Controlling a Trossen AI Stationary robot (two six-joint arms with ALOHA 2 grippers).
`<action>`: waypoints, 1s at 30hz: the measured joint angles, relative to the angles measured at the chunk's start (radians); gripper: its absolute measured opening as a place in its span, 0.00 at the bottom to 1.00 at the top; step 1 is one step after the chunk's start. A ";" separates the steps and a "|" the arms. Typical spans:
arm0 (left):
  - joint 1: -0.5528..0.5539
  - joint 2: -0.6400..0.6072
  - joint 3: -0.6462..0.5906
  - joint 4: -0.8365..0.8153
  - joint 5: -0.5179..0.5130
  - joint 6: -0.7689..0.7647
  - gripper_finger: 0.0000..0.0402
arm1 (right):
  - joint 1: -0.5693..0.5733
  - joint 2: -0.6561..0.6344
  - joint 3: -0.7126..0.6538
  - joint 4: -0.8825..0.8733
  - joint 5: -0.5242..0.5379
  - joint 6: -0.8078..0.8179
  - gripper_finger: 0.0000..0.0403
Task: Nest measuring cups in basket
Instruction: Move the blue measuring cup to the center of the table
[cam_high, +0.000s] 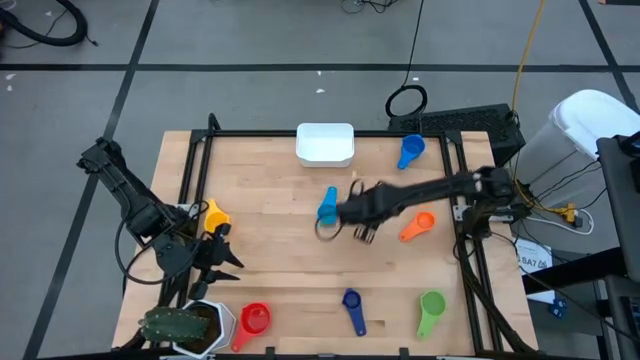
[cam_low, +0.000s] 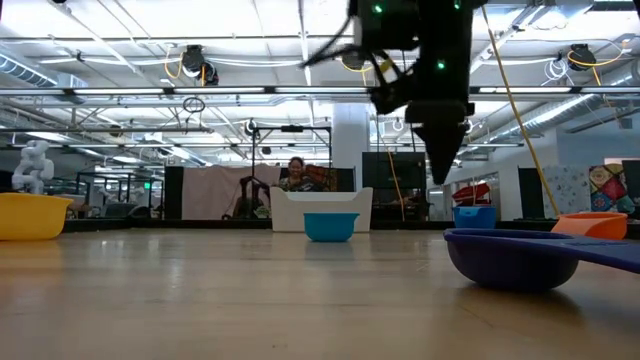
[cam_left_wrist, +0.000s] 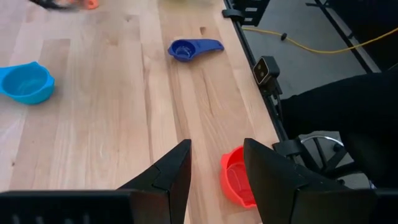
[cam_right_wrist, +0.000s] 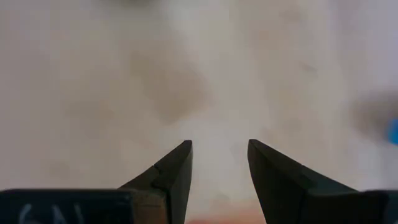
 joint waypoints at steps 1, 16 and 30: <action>0.000 0.000 0.000 0.002 0.000 0.000 0.37 | -0.026 -0.028 -0.024 -0.002 0.018 0.015 0.37; 0.000 0.000 0.000 0.007 0.000 -0.001 0.37 | -0.456 -0.235 -0.183 0.104 0.103 -0.010 0.37; 0.000 0.000 0.000 0.007 0.000 -0.038 0.37 | -0.763 -0.224 -0.183 0.237 0.017 -0.088 0.37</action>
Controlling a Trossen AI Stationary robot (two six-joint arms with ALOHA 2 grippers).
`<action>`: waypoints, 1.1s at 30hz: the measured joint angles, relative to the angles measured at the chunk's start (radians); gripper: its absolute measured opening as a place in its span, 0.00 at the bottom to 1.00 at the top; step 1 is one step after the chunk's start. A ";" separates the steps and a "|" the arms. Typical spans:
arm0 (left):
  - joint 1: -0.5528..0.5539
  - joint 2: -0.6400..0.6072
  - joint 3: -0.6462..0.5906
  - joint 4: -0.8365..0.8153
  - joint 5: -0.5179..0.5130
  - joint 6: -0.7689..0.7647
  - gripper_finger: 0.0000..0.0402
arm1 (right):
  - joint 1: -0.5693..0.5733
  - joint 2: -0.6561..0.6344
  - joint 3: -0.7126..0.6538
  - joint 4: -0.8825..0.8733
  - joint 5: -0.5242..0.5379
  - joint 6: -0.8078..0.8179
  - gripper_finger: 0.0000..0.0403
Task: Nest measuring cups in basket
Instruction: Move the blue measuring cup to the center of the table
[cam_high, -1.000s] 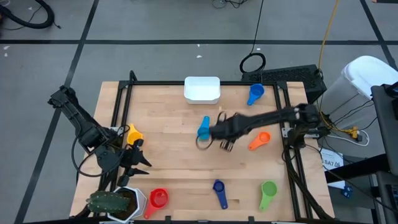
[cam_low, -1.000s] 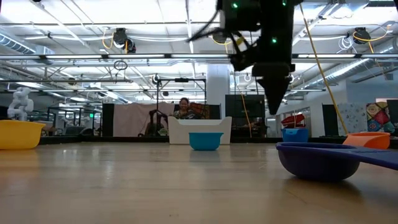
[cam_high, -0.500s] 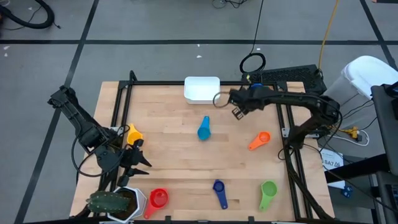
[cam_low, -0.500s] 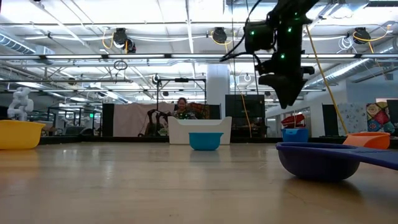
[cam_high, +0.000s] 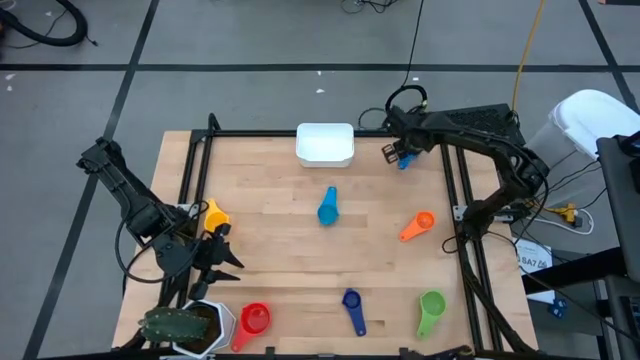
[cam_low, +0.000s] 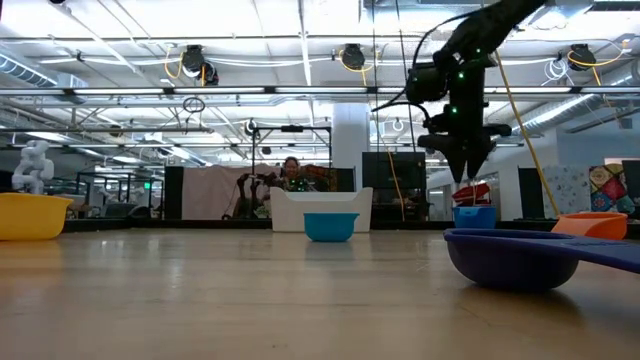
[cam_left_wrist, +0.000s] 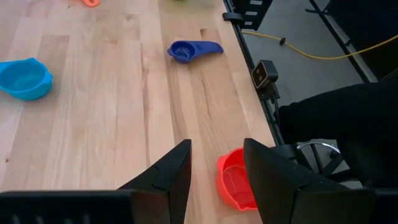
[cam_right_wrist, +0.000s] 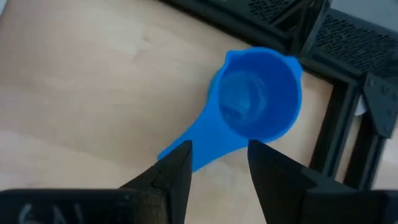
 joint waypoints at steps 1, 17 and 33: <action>0.000 0.000 0.000 0.000 0.000 -0.005 0.37 | -0.014 0.000 0.000 0.010 -0.008 -0.003 0.37; 0.000 0.000 0.000 0.000 0.000 -0.017 0.37 | -0.078 0.178 0.001 0.127 -0.102 -0.054 0.37; 0.000 0.000 0.000 -0.001 0.000 0.004 0.37 | -0.116 0.226 0.001 0.169 -0.168 -0.105 0.37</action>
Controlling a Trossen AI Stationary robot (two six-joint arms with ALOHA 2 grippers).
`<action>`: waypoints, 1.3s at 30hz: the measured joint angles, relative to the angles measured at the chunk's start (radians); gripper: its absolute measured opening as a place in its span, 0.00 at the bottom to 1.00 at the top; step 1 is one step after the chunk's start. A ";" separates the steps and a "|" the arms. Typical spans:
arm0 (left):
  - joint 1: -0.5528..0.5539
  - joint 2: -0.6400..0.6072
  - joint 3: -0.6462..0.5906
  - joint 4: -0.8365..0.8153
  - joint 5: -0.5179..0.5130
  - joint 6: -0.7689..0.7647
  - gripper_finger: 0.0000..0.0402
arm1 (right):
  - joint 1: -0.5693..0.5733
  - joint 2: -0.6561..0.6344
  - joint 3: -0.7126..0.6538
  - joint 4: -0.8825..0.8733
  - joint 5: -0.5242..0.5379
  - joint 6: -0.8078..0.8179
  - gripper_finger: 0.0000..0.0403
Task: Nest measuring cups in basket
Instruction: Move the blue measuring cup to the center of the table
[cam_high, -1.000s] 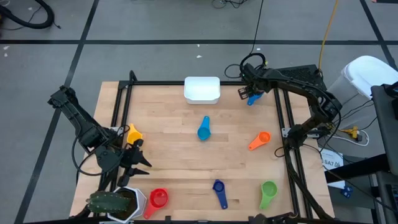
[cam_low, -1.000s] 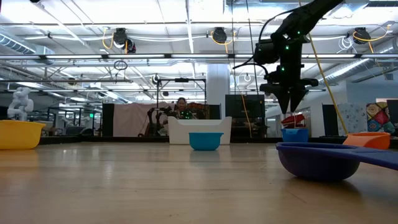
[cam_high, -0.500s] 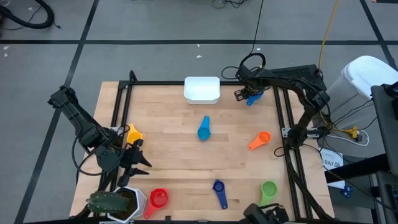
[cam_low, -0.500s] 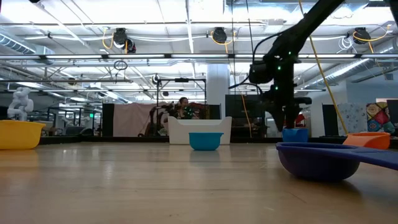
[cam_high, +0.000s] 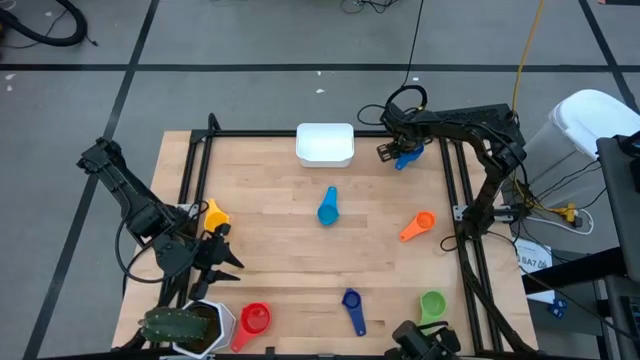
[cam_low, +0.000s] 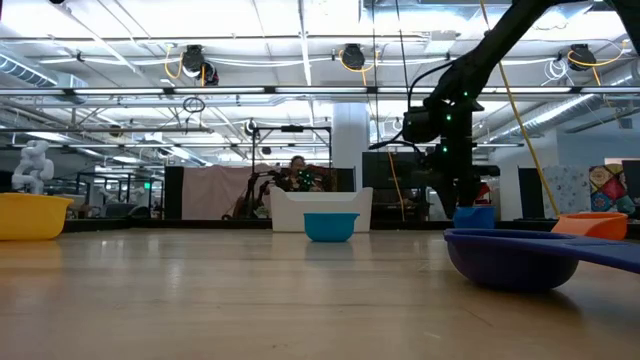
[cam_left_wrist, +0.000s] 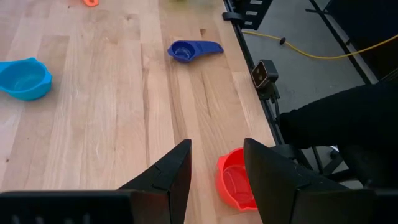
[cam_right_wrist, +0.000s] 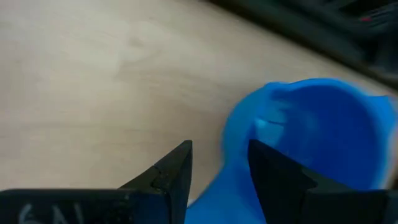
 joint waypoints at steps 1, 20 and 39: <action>0.000 0.000 0.000 0.000 0.000 0.000 0.37 | 0.007 0.000 0.000 0.000 -0.016 0.002 0.37; 0.000 0.000 0.000 0.000 0.000 0.007 0.37 | 0.271 0.000 0.000 -0.051 -0.114 0.142 0.37; 0.000 0.000 0.000 0.000 0.000 0.034 0.37 | 0.676 0.000 0.000 0.046 -0.196 0.394 0.37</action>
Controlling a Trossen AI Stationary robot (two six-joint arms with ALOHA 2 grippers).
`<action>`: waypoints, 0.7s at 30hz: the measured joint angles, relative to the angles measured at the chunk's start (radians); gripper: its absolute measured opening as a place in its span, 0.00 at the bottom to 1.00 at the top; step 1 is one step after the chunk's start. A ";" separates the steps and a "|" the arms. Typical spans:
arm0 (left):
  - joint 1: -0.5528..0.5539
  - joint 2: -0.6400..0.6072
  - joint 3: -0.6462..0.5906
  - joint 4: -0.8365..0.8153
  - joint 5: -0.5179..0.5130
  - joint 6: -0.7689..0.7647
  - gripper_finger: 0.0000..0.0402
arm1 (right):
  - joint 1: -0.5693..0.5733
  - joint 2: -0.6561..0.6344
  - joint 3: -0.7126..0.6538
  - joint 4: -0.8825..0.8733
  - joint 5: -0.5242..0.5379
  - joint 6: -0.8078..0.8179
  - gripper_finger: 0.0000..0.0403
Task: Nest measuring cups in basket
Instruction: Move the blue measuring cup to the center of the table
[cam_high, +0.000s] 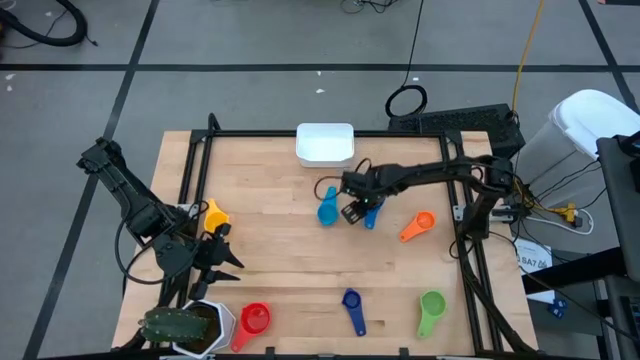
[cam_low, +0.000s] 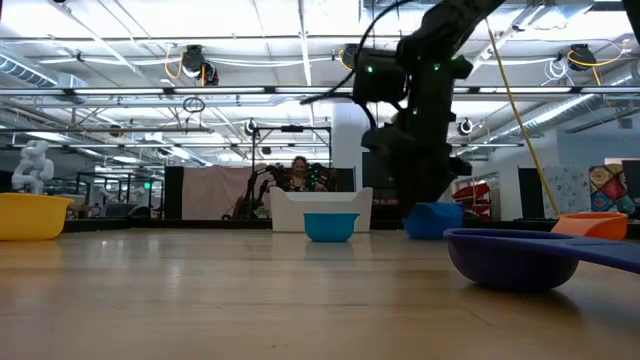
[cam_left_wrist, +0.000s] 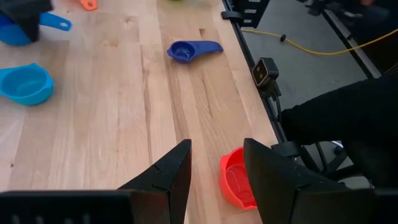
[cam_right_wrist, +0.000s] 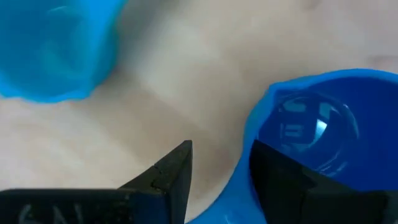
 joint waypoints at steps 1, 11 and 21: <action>0.000 0.000 0.000 0.000 0.000 0.000 0.37 | 0.022 0.000 0.000 0.015 0.000 0.016 0.37; 0.000 0.000 0.000 0.000 0.000 0.001 0.37 | 0.199 0.000 0.000 0.222 -0.001 0.156 0.37; 0.000 0.000 0.000 0.001 0.000 0.009 0.37 | 0.299 0.000 0.000 0.356 0.001 0.195 0.37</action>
